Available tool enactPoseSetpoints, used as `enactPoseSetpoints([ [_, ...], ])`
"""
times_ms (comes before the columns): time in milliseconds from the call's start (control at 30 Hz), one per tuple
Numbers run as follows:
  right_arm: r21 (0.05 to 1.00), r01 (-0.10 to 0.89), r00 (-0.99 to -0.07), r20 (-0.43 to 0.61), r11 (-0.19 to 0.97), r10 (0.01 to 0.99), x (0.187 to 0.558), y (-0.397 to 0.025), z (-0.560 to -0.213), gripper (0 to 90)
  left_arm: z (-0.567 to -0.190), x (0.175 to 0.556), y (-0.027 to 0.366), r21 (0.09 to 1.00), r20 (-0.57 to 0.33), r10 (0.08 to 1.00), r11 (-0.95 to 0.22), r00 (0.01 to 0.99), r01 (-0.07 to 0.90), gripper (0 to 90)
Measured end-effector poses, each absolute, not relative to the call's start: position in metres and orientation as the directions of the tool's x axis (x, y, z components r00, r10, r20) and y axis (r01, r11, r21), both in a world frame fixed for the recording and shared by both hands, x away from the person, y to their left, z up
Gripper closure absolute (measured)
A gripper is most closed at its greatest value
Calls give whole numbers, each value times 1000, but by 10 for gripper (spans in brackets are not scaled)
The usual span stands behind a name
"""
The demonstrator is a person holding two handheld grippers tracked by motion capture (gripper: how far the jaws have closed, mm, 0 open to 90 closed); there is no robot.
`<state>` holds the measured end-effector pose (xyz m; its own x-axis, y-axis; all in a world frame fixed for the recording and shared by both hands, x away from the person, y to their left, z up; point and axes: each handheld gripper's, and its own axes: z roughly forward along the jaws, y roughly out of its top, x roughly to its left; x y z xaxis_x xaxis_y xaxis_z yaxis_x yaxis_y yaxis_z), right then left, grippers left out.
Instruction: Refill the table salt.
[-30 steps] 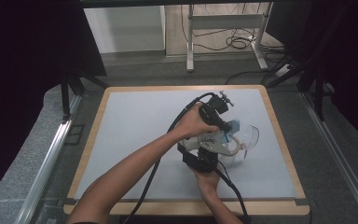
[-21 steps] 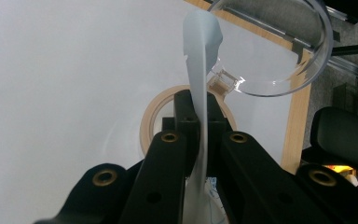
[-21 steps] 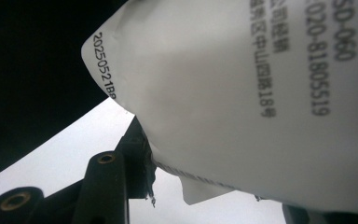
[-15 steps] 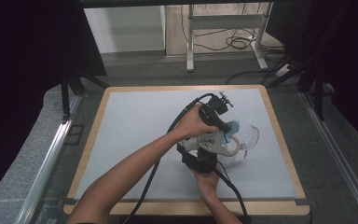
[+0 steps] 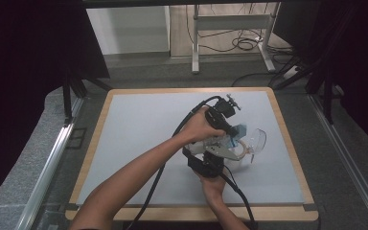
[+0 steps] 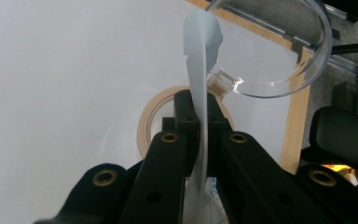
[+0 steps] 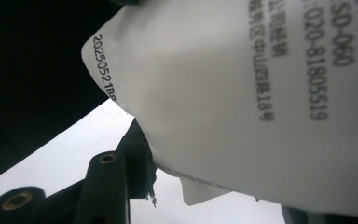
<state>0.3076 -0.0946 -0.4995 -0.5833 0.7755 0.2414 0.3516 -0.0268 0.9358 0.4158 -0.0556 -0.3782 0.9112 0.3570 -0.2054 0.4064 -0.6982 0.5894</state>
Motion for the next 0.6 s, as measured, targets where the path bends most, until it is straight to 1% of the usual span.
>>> enactPoseSetpoints([
  [600,933,358,-583,247,-29,774,307,-94,-499,520,-379,416,-56,587,-209,360,-698,909,411,899],
])
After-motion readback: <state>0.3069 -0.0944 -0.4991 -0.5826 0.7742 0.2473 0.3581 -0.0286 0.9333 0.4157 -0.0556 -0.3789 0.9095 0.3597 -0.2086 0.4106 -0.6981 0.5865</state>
